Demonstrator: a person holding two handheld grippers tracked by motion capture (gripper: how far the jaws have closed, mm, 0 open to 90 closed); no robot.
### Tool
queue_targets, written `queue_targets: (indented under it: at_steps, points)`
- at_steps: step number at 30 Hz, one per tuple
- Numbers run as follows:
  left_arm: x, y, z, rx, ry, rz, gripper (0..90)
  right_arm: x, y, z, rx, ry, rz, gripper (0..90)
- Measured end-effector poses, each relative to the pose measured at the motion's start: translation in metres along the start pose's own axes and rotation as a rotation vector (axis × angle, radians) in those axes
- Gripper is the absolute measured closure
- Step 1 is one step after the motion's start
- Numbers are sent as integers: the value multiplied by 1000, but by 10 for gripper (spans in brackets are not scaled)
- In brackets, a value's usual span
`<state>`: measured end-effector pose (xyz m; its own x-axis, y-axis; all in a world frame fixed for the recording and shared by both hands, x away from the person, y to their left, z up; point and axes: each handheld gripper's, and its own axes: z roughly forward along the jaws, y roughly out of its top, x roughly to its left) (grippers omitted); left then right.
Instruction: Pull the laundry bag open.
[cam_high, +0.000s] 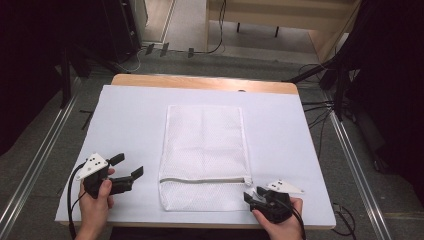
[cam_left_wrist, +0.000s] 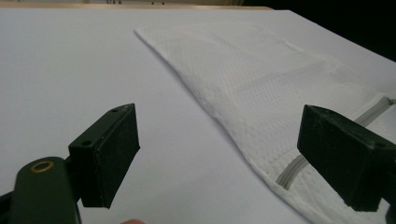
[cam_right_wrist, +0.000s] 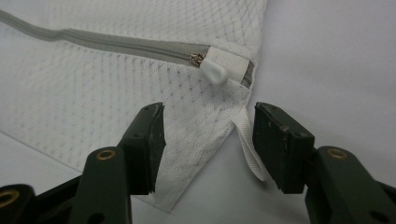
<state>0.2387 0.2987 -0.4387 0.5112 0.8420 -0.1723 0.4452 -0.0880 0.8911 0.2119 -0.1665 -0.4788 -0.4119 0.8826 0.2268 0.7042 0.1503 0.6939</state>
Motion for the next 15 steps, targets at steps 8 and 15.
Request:
queue_targets:
  at_steps: [8,15]
  points:
    - [-26,2,18,35,-38,12,127,28,-1,7,12,-171,-110,559]
    - [-61,7,41,63,-146,43,130,26,3,7,18,-119,-47,883]
